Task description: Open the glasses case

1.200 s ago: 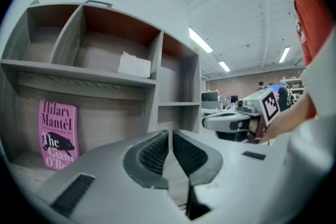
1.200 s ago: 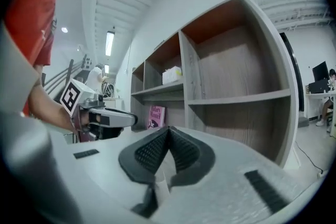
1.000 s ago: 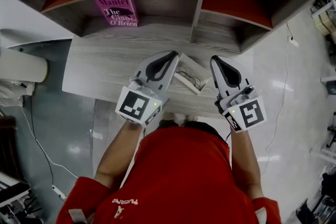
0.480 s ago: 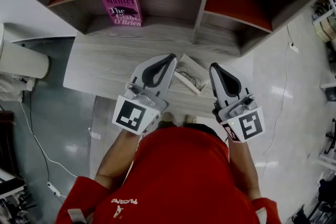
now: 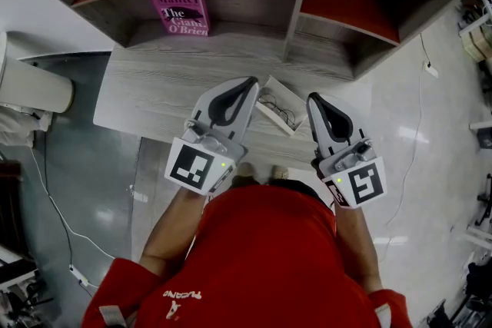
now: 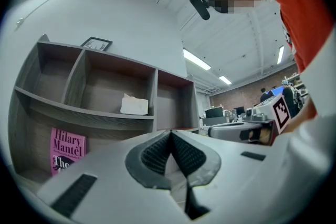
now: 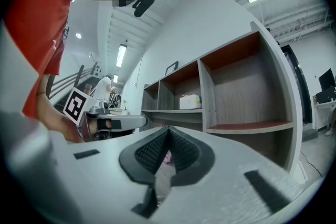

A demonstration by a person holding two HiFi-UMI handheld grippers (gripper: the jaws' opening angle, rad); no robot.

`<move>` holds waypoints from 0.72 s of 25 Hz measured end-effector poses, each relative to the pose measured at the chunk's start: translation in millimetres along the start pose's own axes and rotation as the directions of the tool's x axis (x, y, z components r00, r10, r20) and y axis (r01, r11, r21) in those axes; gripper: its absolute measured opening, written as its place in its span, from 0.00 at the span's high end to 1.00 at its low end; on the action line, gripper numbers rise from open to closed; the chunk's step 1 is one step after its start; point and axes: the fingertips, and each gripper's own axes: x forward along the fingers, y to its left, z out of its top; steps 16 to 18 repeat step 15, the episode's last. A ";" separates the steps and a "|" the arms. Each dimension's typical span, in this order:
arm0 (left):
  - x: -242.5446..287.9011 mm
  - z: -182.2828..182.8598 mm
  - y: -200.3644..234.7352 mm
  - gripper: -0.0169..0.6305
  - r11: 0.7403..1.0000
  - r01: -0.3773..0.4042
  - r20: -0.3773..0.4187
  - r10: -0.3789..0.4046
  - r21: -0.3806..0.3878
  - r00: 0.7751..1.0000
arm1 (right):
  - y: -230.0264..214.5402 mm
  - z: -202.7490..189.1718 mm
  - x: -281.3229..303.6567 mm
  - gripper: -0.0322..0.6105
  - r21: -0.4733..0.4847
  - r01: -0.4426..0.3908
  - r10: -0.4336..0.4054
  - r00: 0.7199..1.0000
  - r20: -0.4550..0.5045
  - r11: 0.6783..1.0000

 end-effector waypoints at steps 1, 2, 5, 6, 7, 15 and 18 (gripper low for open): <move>0.1 0.6 -0.1 0.96 1.000 0.001 0.001 -0.001 0.000 1.000 | -0.4 0.3 -0.7 0.94 0.000 0.002 -0.002 1.000 0.000 1.000; 0.3 1.2 -0.2 0.96 1.000 0.001 0.002 -0.001 0.000 1.000 | -0.8 0.7 -1.3 0.94 0.000 0.004 -0.004 1.000 0.000 1.000; 0.7 1.3 -0.7 0.96 1.000 0.003 0.004 -0.003 0.000 1.000 | -1.6 1.1 -2.6 0.94 -0.001 0.007 -0.007 1.000 0.002 1.000; 0.9 1.1 -1.0 0.96 1.000 0.005 0.003 -0.005 0.000 1.000 | -1.7 0.9 -2.8 0.94 -0.001 0.007 -0.007 1.000 0.002 1.000; 1.1 1.0 -1.5 0.96 1.000 0.006 0.003 -0.006 0.001 1.000 | -1.8 0.7 -3.0 0.94 -0.001 0.008 -0.008 1.000 0.002 1.000; 1.1 1.4 -3.9 0.96 1.000 0.008 0.000 -0.008 0.000 1.000 | -2.7 1.1 -6.1 0.94 -0.001 0.011 -0.011 1.000 0.001 1.000; 1.1 1.4 -3.9 0.96 1.000 0.008 0.000 -0.008 0.000 1.000 | -2.7 1.1 -6.1 0.94 -0.001 0.011 -0.011 1.000 0.001 1.000</move>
